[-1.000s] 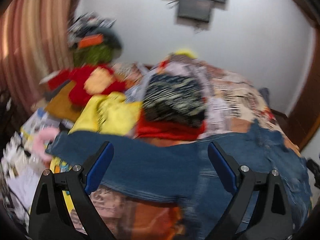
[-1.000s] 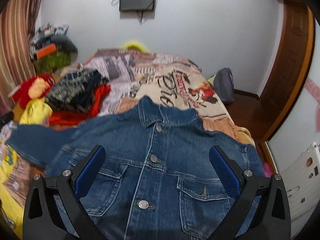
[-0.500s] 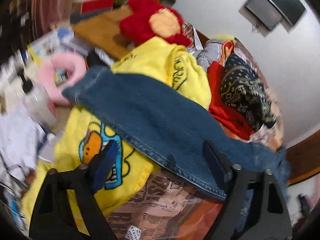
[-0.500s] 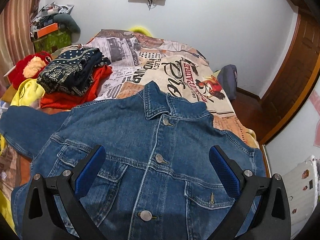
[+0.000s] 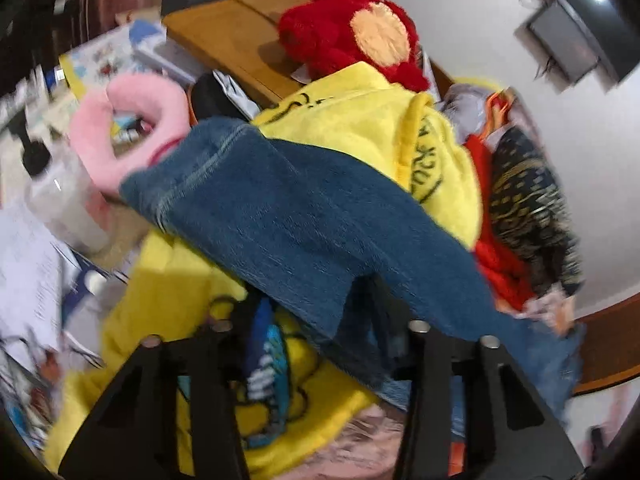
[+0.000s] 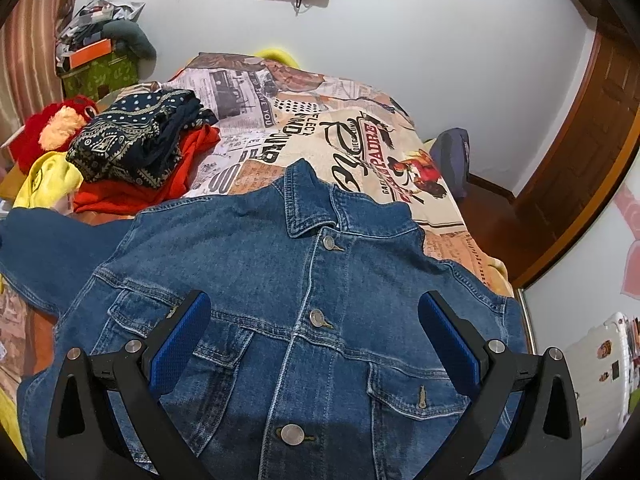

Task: Fold large clothes
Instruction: 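Grasp the jacket sleeve with the left gripper and lift it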

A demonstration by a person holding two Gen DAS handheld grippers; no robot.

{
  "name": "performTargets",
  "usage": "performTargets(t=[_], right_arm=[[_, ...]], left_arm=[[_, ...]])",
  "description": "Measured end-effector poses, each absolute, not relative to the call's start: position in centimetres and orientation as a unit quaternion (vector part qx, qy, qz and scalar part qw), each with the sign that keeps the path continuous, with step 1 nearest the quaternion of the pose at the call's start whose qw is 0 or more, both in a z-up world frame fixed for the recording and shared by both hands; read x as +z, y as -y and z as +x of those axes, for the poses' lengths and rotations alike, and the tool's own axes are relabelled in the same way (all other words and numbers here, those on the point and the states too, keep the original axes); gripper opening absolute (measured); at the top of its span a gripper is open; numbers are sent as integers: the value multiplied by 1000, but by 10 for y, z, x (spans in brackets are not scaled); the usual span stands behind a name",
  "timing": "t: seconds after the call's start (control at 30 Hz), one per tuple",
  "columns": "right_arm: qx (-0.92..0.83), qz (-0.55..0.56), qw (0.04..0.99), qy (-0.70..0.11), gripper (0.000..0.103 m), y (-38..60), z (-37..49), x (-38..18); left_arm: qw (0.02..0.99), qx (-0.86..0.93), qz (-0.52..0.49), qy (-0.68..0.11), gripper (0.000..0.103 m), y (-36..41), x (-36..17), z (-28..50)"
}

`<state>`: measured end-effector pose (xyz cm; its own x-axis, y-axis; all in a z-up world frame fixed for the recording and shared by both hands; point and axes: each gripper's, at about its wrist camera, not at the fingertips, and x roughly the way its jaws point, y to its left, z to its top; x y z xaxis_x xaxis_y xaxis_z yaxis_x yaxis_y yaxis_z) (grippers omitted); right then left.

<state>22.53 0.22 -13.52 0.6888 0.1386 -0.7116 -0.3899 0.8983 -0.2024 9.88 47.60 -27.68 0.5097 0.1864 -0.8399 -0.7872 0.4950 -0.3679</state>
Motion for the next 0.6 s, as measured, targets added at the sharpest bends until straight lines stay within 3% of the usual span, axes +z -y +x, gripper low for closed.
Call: performTargets(t=[0.2, 0.6], right_arm=[[143, -154, 907, -364, 103, 11, 226, -128], [122, -119, 920, -353, 103, 50, 229, -116]], left_arm=[[792, 329, -337, -389, 14, -462, -250, 115], [887, 248, -267, -283, 10, -379, -121, 153]])
